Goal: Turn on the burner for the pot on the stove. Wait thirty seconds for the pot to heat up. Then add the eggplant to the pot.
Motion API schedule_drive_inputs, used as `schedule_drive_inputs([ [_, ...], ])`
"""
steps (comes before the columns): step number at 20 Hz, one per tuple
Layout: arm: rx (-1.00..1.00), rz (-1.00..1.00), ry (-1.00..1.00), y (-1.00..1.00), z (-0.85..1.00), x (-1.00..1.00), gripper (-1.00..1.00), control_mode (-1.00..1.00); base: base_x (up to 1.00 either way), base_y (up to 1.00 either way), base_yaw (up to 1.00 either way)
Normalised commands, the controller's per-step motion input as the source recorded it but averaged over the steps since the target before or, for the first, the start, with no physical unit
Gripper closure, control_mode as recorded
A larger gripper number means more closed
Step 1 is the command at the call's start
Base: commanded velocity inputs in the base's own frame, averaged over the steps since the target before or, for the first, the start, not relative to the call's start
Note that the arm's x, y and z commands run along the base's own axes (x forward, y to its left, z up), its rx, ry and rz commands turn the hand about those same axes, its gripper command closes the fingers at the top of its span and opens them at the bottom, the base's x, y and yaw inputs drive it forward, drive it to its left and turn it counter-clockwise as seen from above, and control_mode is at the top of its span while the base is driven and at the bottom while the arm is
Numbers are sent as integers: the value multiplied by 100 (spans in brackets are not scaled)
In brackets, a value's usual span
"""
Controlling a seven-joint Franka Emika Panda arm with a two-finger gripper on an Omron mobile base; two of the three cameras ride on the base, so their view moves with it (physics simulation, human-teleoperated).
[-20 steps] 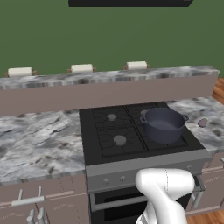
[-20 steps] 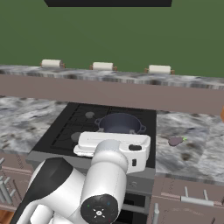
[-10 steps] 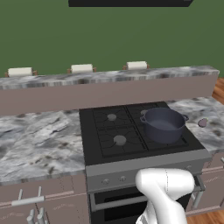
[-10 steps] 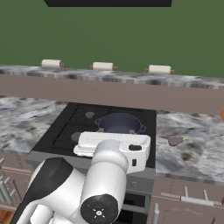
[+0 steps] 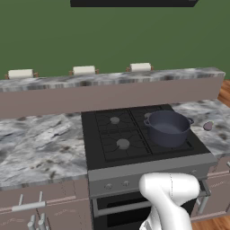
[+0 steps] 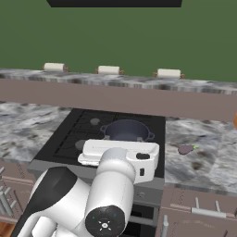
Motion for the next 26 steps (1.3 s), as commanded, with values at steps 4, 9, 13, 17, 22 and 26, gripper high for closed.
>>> schedule_drive_inputs([
  [4,0,0,0,0,0,0,-100,-100,0,0,0],
  [9,0,0,0,0,0,0,-100,-100,0,0,0],
  [13,0,0,0,0,0,0,-100,-100,0,0,0],
  [17,0,0,0,0,0,0,-100,-100,0,0,0],
  [22,0,0,0,0,0,0,-100,-100,0,0,0],
  [26,0,0,0,0,0,0,-100,-100,0,0,0],
])
